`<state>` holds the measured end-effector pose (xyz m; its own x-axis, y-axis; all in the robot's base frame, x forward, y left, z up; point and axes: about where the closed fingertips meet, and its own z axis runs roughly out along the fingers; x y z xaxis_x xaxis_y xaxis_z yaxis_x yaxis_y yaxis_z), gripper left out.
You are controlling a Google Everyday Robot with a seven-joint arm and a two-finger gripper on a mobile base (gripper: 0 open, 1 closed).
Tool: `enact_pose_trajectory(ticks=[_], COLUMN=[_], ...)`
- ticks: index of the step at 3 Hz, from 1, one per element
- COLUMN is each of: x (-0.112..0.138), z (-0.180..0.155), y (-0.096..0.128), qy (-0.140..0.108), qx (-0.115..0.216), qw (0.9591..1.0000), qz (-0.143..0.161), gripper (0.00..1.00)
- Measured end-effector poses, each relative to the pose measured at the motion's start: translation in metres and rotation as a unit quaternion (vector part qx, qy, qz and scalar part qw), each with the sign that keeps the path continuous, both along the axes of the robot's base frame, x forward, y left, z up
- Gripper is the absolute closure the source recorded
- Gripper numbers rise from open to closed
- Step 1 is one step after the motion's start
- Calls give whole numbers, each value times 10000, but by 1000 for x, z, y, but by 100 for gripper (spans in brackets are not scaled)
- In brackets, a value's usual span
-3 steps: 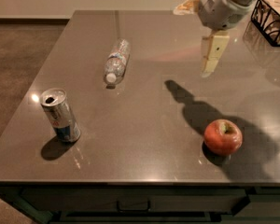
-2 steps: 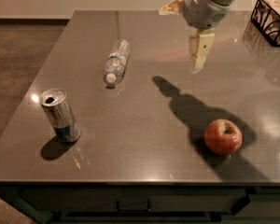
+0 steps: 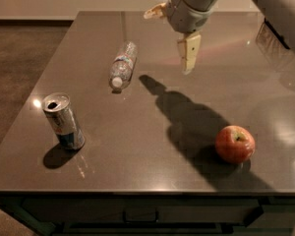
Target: Pick water bottle
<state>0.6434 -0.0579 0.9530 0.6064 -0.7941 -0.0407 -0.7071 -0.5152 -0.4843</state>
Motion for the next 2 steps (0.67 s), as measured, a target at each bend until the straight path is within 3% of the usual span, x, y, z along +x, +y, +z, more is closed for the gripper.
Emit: enact_pose_trajectory(ticks=[1,2], x=[10,12], z=[-11,-17], y=[20,44], qy=[-232,-430], qx=[-215,-541], qw=[9988,9943], qz=[373,807], gripper=[0,0])
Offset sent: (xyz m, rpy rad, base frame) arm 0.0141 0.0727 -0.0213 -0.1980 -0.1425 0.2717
